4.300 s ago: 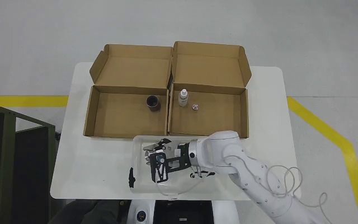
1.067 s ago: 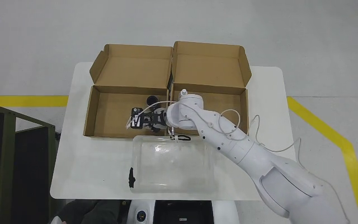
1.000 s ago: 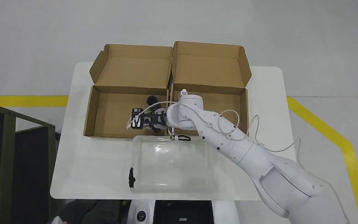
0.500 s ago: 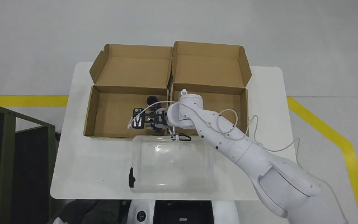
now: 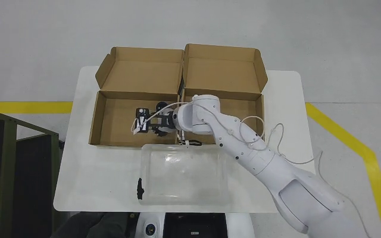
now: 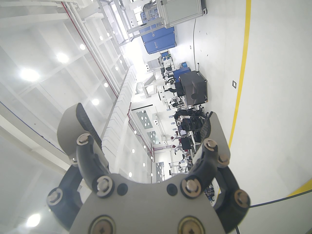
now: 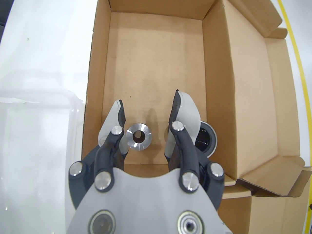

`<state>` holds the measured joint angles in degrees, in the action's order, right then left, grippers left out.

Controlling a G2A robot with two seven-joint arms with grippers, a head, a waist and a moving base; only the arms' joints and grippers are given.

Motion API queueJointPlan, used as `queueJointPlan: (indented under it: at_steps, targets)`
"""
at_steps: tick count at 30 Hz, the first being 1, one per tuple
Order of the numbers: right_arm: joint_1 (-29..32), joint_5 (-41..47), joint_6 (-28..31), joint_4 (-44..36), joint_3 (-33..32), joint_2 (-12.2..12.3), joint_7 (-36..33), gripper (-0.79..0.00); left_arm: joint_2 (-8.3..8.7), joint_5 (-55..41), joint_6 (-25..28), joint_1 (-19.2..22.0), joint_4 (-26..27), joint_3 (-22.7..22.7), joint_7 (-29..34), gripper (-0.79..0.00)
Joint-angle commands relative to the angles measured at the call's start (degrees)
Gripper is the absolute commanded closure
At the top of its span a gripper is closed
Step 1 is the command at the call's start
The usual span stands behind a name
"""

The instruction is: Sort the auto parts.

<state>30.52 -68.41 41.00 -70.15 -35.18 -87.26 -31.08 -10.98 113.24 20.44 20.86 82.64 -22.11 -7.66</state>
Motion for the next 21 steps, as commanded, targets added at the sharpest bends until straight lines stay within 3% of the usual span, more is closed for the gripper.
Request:
queueJointPlan:
  at_steps: [1,7,21]
  targets:
    - [0.8,0.2,0.2,-1.7,-1.2,0.5,0.1,-0.388,0.00,0.0,0.0,0.0,0.0,0.0,0.0,-0.785]
    - [4.6,-0.9,0.7,-9.1,-6.0,2.5,-0.6,-0.453,0.00,0.0,0.0,0.0,0.0,0.0,0.0,-0.785]
    - [20.4,-3.2,5.0,-28.3,-21.0,8.2,-1.9,-0.499,0.00,0.0,0.0,0.0,0.0,0.0,0.0,-0.785]
